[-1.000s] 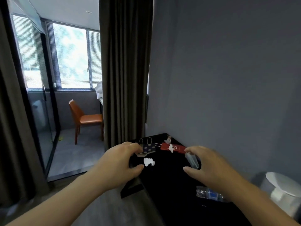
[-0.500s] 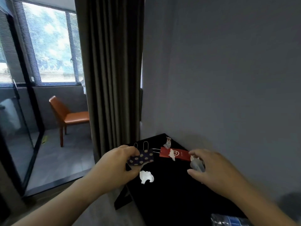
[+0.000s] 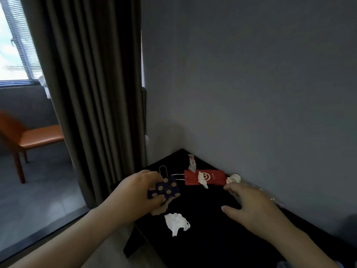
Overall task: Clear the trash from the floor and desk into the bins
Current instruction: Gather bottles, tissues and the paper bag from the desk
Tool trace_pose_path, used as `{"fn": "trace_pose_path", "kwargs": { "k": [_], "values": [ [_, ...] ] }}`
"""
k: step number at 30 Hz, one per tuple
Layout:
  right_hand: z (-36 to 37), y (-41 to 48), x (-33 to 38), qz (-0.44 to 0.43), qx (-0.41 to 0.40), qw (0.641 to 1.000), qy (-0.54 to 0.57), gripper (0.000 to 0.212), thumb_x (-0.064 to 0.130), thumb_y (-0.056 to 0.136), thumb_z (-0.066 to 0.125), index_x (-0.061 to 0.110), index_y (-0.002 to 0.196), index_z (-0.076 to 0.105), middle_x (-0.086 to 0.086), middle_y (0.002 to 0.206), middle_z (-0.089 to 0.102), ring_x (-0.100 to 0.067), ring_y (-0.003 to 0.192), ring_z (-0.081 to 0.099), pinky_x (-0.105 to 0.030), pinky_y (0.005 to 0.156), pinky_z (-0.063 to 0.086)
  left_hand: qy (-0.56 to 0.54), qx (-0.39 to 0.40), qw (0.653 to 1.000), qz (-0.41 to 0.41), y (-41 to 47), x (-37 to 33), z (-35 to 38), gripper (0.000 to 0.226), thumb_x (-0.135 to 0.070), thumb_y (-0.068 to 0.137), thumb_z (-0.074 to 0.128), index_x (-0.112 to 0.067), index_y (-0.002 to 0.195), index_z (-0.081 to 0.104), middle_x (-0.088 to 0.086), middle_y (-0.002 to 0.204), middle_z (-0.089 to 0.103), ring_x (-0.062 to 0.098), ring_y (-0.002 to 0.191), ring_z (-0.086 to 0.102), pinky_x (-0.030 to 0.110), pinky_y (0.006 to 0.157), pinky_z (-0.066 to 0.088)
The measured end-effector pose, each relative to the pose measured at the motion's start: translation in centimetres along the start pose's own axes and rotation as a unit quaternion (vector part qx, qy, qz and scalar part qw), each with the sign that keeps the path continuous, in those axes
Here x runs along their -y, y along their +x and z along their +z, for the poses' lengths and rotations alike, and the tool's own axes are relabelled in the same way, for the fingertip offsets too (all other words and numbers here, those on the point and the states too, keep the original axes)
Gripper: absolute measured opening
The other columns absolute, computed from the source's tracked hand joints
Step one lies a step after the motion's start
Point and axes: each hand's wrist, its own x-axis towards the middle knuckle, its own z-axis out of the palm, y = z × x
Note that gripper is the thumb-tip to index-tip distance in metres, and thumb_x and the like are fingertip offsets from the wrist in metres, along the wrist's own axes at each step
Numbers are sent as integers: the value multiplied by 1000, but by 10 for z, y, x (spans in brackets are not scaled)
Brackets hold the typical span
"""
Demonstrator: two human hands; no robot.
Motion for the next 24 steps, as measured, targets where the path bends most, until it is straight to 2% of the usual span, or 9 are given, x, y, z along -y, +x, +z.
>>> {"fn": "trace_pose_path", "kwargs": {
  "k": [2, 4, 9, 12, 14, 18, 21, 22, 24],
  "values": [
    [10, 14, 1, 20, 12, 1000, 10, 50, 45, 82, 66, 33, 129, 52, 18, 123, 55, -2, 115, 49, -20, 95, 42, -5, 19, 1000, 8, 20, 16, 8, 40, -45, 82, 63, -34, 120, 55, -17, 111, 54, -1, 98, 56, 19, 88, 48],
    [17, 30, -2, 40, 22, 999, 11, 54, 44, 83, 66, 32, 134, 49, 17, 130, 53, 0, 118, 49, -16, 96, 40, -7, 40, 999, 15, 39, 28, 19, 41, -45, 83, 62, -34, 121, 54, -17, 112, 53, -1, 99, 56, 19, 89, 48],
    [38, 84, -26, 86, 25, 996, 23, 57, 44, 83, 66, 31, 136, 47, 13, 133, 54, -2, 117, 51, -12, 87, 38, -21, 67, 997, 23, 102, 57, 44, 36, -41, 84, 62, -31, 118, 56, -15, 111, 55, 3, 103, 56, 22, 88, 50],
    [54, 121, -41, 103, 28, 994, 20, 54, 42, 83, 67, 31, 133, 50, 12, 127, 57, -2, 103, 54, -8, 72, 35, -7, 75, 997, 22, 139, 72, 57, 38, -43, 84, 63, -32, 120, 55, -15, 115, 55, 3, 103, 55, 21, 90, 48],
    [63, 150, -54, 106, 25, 994, 22, 47, 38, 83, 68, 29, 127, 55, 9, 118, 62, -2, 90, 53, -13, 68, 37, -8, 86, 996, 22, 165, 83, 65, 39, -41, 84, 63, -32, 121, 54, -15, 117, 55, 1, 104, 53, 17, 90, 45],
    [75, 202, -78, 122, 41, 991, 49, 35, 30, 84, 68, 23, 118, 60, 10, 103, 62, -7, 92, 57, -17, 76, 43, -5, 109, 994, 18, 218, 100, 79, 43, -42, 85, 62, -31, 126, 52, -14, 122, 54, 0, 105, 52, 13, 88, 44],
    [85, 235, -94, 143, 57, 987, 41, 34, 30, 85, 66, 20, 117, 61, 1, 110, 65, -15, 101, 59, -27, 95, 43, -8, 120, 993, 18, 248, 112, 95, 45, -43, 86, 61, -30, 128, 51, -13, 124, 53, 1, 106, 52, 13, 89, 42],
    [89, 242, -98, 145, 60, 987, 45, 33, 29, 85, 66, 20, 116, 61, 2, 108, 65, -14, 99, 59, -25, 93, 42, -14, 128, 992, 14, 255, 116, 102, 45, -43, 86, 61, -29, 129, 51, -13, 124, 53, 1, 106, 52, 13, 89, 42],
    [97, 253, -105, 137, 60, 987, 61, 25, 26, 85, 67, 22, 109, 62, 11, 91, 60, -7, 83, 57, -13, 73, 39, -19, 144, 989, 12, 269, 123, 114, 43, -42, 86, 61, -29, 126, 53, -12, 123, 53, 2, 105, 53, 14, 88, 43]
  ]
}}
